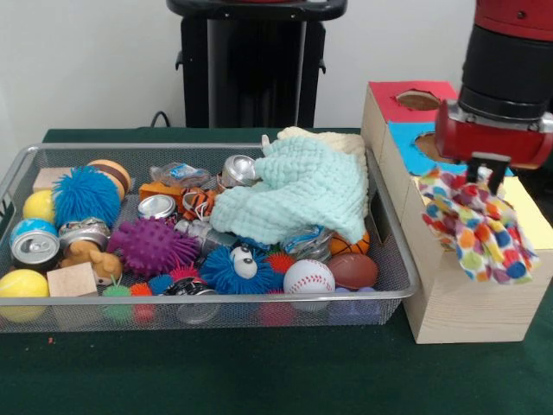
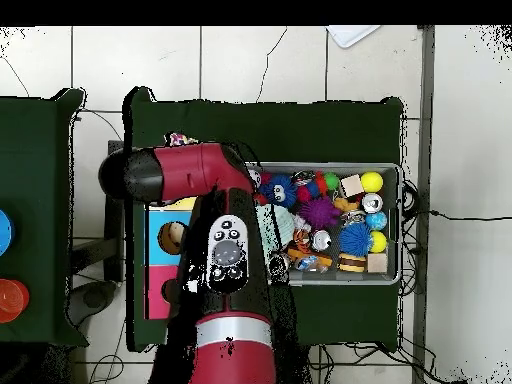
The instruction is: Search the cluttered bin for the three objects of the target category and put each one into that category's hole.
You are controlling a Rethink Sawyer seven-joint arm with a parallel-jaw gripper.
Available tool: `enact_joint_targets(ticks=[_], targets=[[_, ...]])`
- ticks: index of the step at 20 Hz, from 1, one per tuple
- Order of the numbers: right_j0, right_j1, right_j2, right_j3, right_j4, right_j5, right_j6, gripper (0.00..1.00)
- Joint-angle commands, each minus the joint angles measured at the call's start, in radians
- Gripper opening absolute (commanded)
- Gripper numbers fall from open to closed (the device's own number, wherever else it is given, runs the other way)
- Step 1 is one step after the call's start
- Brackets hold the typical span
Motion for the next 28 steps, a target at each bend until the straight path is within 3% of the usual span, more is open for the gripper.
enact_joint_targets(ticks=[1, 8, 12, 19, 28], targets=[[0.054, 0.129, 0.111, -0.148, -0.025, 0.075, -0.015, 0.00], [0.083, 0.180, 0.116, -0.180, 0.034, 0.096, 0.065, 0.00], [0.097, 0.175, 0.087, -0.111, 0.043, 0.129, 0.092, 0.00], [0.082, 0.112, 0.050, 0.008, -0.011, 0.213, -0.029, 0.00], [0.035, 0.025, 0.065, 0.027, -0.014, 0.320, -0.122, 0.00]])
